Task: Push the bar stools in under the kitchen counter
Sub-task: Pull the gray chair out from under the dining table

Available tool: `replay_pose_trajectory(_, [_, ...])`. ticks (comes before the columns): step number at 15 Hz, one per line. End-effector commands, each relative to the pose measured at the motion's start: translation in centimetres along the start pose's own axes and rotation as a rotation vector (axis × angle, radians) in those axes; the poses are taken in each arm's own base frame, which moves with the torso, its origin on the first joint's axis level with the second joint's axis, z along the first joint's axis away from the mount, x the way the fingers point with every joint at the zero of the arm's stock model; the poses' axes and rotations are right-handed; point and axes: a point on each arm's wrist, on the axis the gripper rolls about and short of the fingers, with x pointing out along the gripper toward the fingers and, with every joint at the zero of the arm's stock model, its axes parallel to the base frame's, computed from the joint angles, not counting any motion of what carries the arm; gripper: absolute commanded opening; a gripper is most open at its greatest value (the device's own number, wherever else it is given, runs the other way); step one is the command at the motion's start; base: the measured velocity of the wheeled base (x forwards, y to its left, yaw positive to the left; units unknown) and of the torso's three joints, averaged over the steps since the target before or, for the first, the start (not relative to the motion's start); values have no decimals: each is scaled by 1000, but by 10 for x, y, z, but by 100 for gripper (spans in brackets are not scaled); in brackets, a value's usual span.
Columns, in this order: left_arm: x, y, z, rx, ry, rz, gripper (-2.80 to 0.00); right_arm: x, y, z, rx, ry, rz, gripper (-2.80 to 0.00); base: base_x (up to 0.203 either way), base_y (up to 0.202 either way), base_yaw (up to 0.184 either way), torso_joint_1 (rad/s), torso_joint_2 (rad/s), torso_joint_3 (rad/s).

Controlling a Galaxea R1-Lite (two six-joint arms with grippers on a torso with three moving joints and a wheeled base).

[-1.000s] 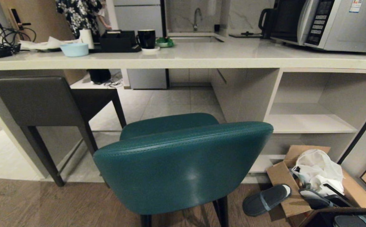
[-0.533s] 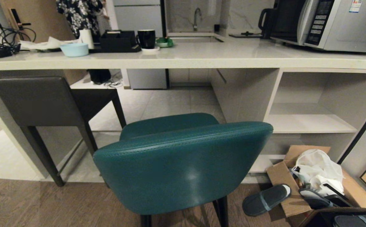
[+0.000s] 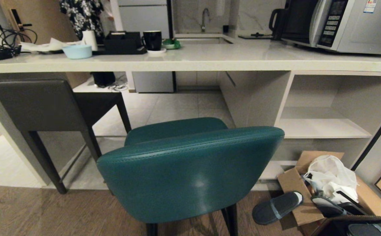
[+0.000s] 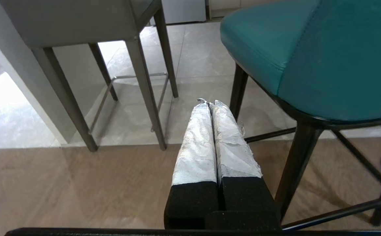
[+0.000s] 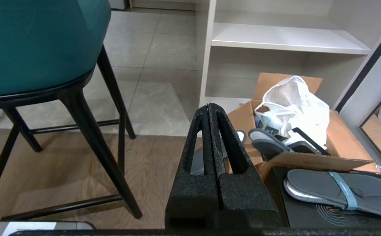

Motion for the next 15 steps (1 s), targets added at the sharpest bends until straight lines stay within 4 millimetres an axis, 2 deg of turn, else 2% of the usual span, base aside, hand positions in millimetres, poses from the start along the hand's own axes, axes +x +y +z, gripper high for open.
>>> replay_pose_trajectory(1, [1, -1, -5, -13, 20, -3, -280, 0, 0, -1, 11, 12, -4, -280, 0, 0, 0, 0, 0, 0])
replay_pose_trajectory(10, [1, 0, -5, -28, 17, 3, -280, 0, 0, -1, 39, 9, -11, -280, 0, 0, 0, 0, 0, 0])
replay_pose_trajectory(15, [1, 0, -5, -37, 16, 4, -280, 0, 0, -1, 49, 9, -14, -280, -167, 0, -4, 3, 2, 2])
